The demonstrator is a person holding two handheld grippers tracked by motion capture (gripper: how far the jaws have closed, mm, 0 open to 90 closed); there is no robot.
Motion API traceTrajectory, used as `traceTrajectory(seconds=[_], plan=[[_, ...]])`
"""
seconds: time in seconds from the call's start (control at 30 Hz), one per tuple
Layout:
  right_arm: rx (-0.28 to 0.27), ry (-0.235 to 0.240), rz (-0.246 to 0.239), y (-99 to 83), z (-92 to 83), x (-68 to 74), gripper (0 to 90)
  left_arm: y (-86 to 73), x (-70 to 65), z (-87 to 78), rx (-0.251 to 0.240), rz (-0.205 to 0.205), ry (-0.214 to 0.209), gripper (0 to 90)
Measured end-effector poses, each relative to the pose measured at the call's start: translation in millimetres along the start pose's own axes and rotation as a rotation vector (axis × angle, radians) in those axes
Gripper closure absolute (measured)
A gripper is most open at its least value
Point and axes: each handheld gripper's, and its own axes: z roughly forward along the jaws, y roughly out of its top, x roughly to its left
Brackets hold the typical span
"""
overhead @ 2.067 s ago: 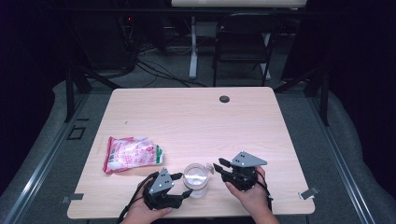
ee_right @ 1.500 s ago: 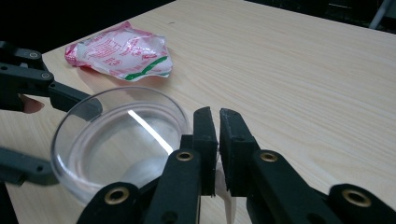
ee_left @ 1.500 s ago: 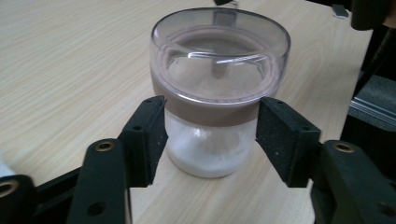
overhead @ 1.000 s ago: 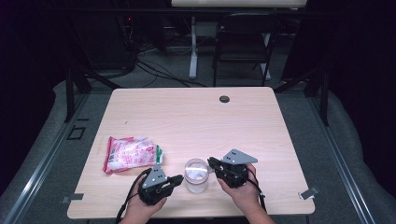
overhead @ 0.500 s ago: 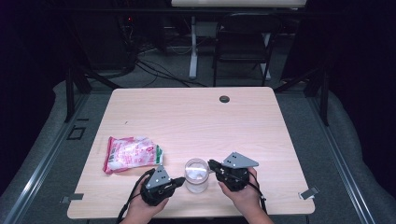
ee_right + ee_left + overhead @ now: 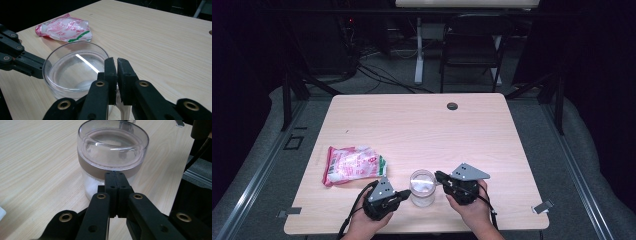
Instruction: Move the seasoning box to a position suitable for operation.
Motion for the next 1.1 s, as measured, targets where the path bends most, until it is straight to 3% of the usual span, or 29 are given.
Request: traceTrajectory(seconds=[0.43,0.57,0.83,0.9,1.1], plan=[[-0.013,0.006,0.021,-1.3,-2.2,-2.8,82.0,7.5,0.9,-4.8,-0.068,-0.018,-0.023,90.0],[-0.039,0.024,-0.017,1.9,-12.6,2.3,74.1,13.7,0.1,-8.4,-0.096,-0.016,-0.027,90.0],[-0.012,0.087,-0.088,-0.6,-28.3,21.3,55.4,25.3,-3.5,-9.8,-0.118,0.020,-0.030,90.0],[0.004,0.087,-0.115,-3.0,-27.6,26.3,51.9,27.7,-3.7,-9.1,-0.120,0.029,-0.033,90.0],[0.036,0.026,-0.184,-9.1,-21.6,36.1,45.3,33.4,-4.3,-6.1,-0.125,0.028,-0.045,89.3]])
